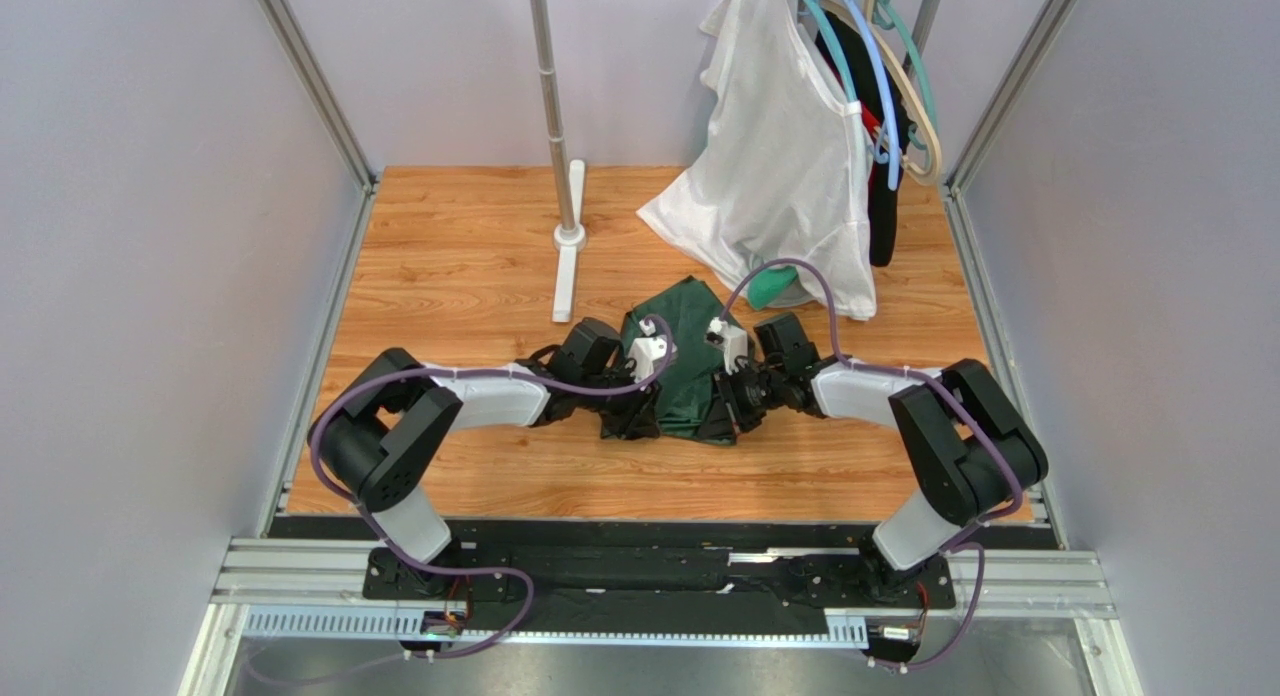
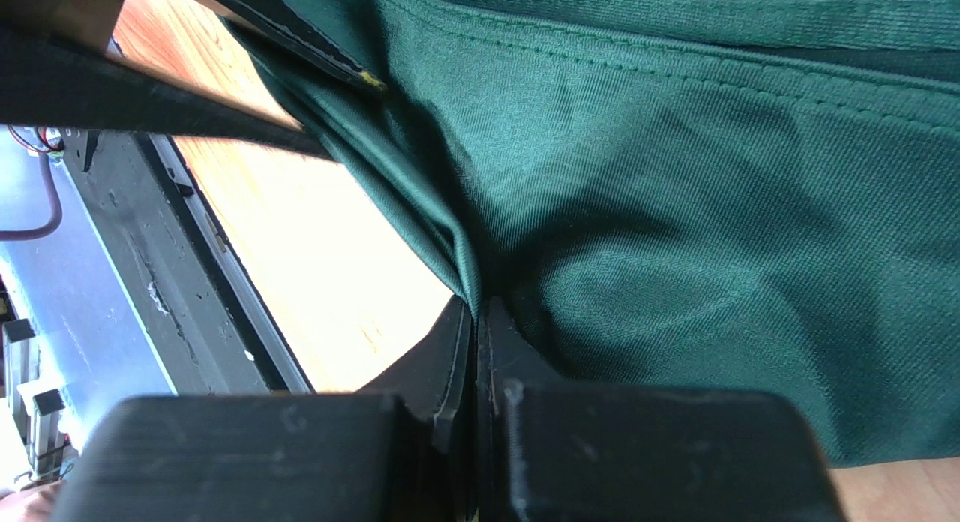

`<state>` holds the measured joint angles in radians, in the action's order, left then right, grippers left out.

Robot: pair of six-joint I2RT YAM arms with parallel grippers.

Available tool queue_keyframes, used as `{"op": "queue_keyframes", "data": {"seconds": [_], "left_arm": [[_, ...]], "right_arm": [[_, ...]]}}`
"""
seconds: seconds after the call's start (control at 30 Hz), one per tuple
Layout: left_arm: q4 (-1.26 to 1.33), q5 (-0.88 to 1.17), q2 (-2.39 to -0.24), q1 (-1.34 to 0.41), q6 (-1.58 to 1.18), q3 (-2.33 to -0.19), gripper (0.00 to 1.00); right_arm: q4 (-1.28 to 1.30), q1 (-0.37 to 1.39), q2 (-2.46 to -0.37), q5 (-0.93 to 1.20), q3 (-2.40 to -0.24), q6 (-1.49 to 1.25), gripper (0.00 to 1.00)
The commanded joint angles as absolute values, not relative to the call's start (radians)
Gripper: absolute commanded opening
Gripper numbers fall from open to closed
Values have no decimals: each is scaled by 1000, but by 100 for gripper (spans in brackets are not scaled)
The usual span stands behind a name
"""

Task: Fold the napkin, place the utensils inside, and roll it up
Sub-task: Roll the napkin with the utensil

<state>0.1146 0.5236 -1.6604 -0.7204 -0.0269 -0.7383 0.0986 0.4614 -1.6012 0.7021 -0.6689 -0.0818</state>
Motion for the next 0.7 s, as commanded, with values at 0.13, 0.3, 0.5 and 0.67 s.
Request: {"op": "queue_keyframes", "data": {"seconds": [0.13, 0.3, 0.5, 0.67], "left_arm": [[54, 523, -1730, -721, -54, -827, 18], [-41, 552, -1786, -709, -66, -888, 6], [-112, 558, -1789, -683, -98, -899, 1], [-205, 578, -1804, -672, -104, -936, 1]], "right_arm": [[100, 457, -1623, 698, -701, -87, 0], [100, 457, -1611, 687, -696, -90, 0], [103, 456, -1592, 667, -693, -101, 0], [121, 454, -1589, 652, -699, -107, 0]]}}
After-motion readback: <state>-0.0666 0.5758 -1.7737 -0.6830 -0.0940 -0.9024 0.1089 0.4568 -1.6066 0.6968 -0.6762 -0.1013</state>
